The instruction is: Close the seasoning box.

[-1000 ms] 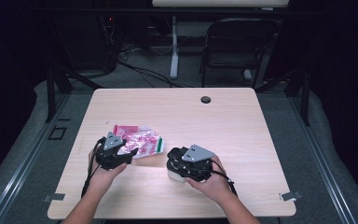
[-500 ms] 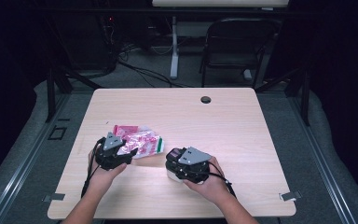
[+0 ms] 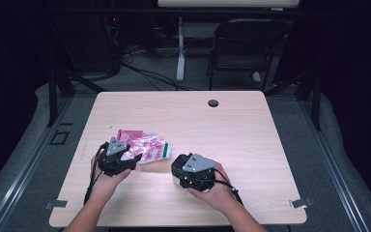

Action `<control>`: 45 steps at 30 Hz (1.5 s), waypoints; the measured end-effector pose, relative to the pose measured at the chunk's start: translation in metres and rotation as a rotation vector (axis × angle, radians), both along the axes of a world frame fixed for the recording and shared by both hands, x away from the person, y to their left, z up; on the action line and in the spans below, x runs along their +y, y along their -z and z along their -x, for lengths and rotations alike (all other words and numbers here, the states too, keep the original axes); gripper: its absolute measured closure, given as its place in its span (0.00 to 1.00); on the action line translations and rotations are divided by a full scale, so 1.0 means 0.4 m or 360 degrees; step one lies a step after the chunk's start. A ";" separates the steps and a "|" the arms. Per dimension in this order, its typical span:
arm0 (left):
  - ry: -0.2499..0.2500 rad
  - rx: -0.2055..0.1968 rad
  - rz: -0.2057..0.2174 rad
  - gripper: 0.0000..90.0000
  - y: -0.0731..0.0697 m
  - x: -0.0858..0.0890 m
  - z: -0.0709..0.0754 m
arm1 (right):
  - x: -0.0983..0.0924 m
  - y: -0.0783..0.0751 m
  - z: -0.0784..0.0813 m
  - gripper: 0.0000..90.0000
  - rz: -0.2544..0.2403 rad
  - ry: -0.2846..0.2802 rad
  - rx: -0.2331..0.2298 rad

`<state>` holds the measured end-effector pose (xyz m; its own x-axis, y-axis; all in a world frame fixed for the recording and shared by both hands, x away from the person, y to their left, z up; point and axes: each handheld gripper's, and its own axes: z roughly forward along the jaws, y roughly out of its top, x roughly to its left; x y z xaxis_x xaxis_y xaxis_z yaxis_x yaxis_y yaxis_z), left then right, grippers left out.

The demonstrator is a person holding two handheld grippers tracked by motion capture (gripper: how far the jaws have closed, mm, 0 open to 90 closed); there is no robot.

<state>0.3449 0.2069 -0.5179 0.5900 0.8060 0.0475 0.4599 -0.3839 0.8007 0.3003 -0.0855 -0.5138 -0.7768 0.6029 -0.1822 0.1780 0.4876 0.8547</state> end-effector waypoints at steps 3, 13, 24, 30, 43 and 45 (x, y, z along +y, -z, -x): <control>0.0000 0.0002 0.0002 0.46 0.000 0.000 0.000 | 0.004 -0.004 0.005 0.49 0.0006 -0.0007 -0.0011; 0.0000 0.0002 0.0001 0.46 0.001 0.000 0.000 | -0.001 -0.011 0.002 0.49 -0.0055 -0.0009 0.0027; -0.0004 0.0006 0.0000 0.46 0.001 0.003 -0.001 | -0.013 -0.016 -0.006 0.49 -0.0090 0.0014 0.0047; -0.0007 0.0004 -0.0001 0.46 0.001 0.003 -0.001 | -0.033 -0.023 -0.018 0.50 -0.0144 0.0059 0.0071; -0.0025 0.0011 -0.0001 0.46 0.005 0.011 -0.004 | -0.077 -0.024 -0.047 0.50 -0.0223 0.0168 0.0114; -0.0026 0.0011 -0.0002 0.46 0.005 0.012 -0.005 | -0.084 -0.025 -0.051 0.49 -0.0233 0.0185 0.0125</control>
<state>0.3468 0.2117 -0.5200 0.5771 0.8155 0.0446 0.4716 -0.3774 0.7970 0.3206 -0.1192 -0.5040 -0.7089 0.7048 -0.0277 0.2947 0.3316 0.8962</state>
